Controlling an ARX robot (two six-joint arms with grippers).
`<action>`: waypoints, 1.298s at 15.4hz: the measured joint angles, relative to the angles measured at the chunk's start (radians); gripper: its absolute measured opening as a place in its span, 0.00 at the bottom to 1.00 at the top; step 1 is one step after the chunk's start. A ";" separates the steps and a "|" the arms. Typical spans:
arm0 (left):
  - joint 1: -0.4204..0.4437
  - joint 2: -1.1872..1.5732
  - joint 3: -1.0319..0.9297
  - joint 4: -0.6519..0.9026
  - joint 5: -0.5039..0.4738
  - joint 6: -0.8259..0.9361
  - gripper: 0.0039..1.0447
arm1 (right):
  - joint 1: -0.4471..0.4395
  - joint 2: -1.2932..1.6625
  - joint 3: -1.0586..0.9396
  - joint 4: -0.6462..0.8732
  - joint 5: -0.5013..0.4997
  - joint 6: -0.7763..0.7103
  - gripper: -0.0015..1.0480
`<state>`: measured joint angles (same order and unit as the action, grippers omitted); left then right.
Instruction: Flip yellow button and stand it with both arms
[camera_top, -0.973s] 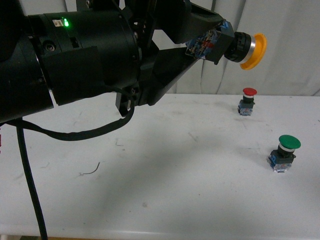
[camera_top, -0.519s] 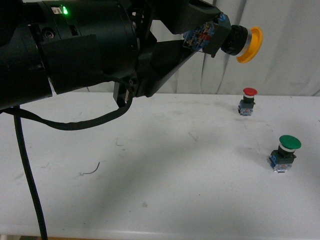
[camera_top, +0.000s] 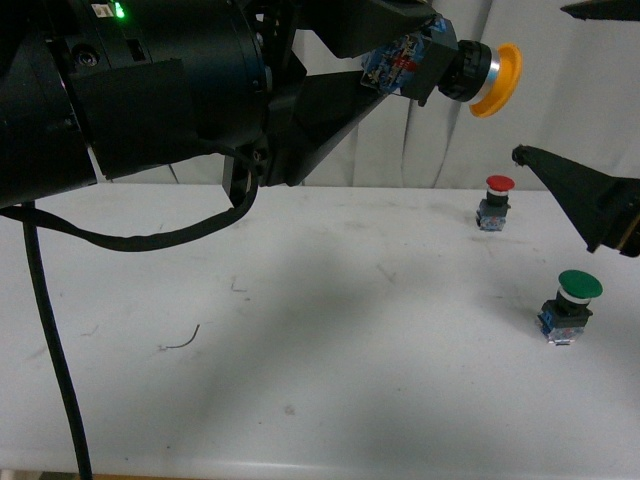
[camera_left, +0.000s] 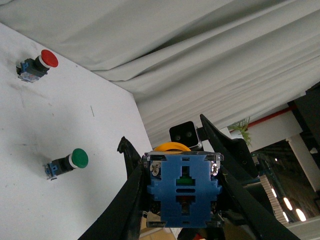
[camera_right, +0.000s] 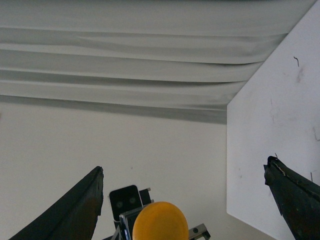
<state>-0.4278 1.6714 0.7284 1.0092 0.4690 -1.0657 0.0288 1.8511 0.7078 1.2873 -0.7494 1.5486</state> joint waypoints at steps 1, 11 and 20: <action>0.000 0.000 0.000 0.001 0.000 0.000 0.34 | 0.002 0.002 0.006 0.000 0.002 0.002 0.94; -0.001 0.002 0.001 0.006 0.000 0.000 0.34 | 0.108 0.026 0.060 -0.001 0.051 0.010 0.94; 0.002 0.012 0.001 0.010 0.003 0.000 0.34 | 0.194 0.026 0.061 -0.001 0.076 -0.016 0.85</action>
<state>-0.4263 1.6833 0.7296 1.0187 0.4717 -1.0657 0.2226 1.8767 0.7689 1.2861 -0.6739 1.5326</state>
